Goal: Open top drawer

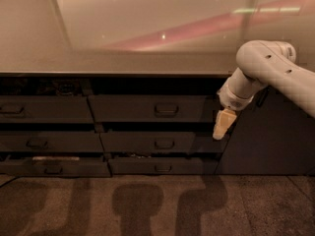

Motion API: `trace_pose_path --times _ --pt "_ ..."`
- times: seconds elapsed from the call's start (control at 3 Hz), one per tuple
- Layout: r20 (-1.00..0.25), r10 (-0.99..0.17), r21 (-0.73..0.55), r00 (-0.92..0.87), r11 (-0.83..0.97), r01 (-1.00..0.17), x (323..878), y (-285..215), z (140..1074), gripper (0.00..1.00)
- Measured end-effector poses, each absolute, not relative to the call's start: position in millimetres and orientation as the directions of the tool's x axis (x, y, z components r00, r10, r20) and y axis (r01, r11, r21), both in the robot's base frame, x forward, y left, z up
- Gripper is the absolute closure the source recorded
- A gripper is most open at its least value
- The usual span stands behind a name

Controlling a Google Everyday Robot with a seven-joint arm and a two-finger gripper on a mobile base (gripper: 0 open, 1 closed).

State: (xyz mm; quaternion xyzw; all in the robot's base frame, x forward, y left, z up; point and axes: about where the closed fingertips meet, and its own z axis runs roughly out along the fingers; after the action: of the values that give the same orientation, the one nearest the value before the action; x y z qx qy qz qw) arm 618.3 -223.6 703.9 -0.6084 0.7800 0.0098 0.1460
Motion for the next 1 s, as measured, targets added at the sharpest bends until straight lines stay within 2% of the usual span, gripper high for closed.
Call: trace_pose_path --times 0.33,1.0 --pt "-0.240 -0.946 -0.162 -0.217 0.260 -0.952 618 -224 704 0.00" --pt "-0.151 -0.926 -0.253 -0.347 0.375 -0.892 651 -240 699 0.00"
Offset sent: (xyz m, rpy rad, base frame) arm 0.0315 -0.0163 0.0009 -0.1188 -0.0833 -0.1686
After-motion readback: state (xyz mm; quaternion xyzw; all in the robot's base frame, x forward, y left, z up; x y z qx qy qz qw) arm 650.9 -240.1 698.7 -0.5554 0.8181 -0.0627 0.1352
